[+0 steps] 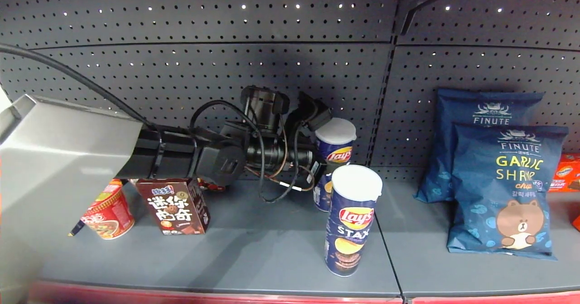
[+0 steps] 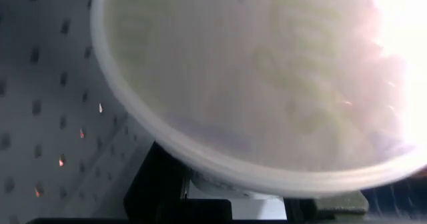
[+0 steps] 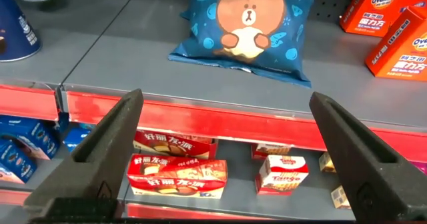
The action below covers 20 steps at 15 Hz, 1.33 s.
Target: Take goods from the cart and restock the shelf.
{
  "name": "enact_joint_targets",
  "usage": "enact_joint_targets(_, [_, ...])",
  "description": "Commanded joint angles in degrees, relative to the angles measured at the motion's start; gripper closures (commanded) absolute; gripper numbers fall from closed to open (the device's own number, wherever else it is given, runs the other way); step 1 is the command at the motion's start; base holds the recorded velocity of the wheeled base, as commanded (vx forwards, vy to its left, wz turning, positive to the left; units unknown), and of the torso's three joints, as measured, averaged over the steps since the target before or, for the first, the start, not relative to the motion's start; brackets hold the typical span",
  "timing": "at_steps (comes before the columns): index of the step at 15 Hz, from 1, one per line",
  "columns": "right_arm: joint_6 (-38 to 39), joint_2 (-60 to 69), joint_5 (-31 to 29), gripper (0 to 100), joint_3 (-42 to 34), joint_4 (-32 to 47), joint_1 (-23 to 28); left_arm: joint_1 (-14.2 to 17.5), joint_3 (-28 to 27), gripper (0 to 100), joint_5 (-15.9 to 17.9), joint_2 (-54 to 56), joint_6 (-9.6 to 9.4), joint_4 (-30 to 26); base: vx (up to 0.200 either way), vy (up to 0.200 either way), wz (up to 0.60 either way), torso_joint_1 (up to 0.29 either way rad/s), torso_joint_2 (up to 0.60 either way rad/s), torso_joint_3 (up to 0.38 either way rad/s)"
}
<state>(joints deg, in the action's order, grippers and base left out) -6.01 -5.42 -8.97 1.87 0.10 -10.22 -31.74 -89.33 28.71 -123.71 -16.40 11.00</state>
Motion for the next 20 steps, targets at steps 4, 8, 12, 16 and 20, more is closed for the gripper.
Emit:
enact_joint_targets(4, [-0.14,-0.29,0.01,0,-0.02,-0.01,0.02,0.37,-2.16,100,0.65,-3.38,-0.83,-0.19,0.0,0.0,0.0,0.0,0.0,0.0])
enact_joint_targets(8, [-0.23,-0.29,0.01,0,-0.02,-0.01,0.02,0.54,-3.13,100,0.73,-4.79,-0.83,-0.19,0.0,0.0,0.0,0.0,0.0,0.0])
enact_joint_targets(12, [-0.14,-0.29,0.01,0,-0.02,-0.01,0.02,0.63,-7.43,100,0.73,-7.07,-0.92,-2.21,0.0,0.0,0.0,0.0,0.0,0.0])
enact_joint_targets(16, [-0.14,-0.29,0.1,0,-0.02,-0.01,0.02,0.81,-10.25,100,0.73,-8.83,-1.09,-3.35,0.0,0.0,0.0,0.0,0.0,0.0])
enact_joint_targets(20, [-0.14,-0.29,0.1,0,-0.02,-0.01,0.02,1.16,-10.25,100,0.73,-9.27,-1.18,-3.35,0.0,0.0,0.0,0.0,0.0,0.0])
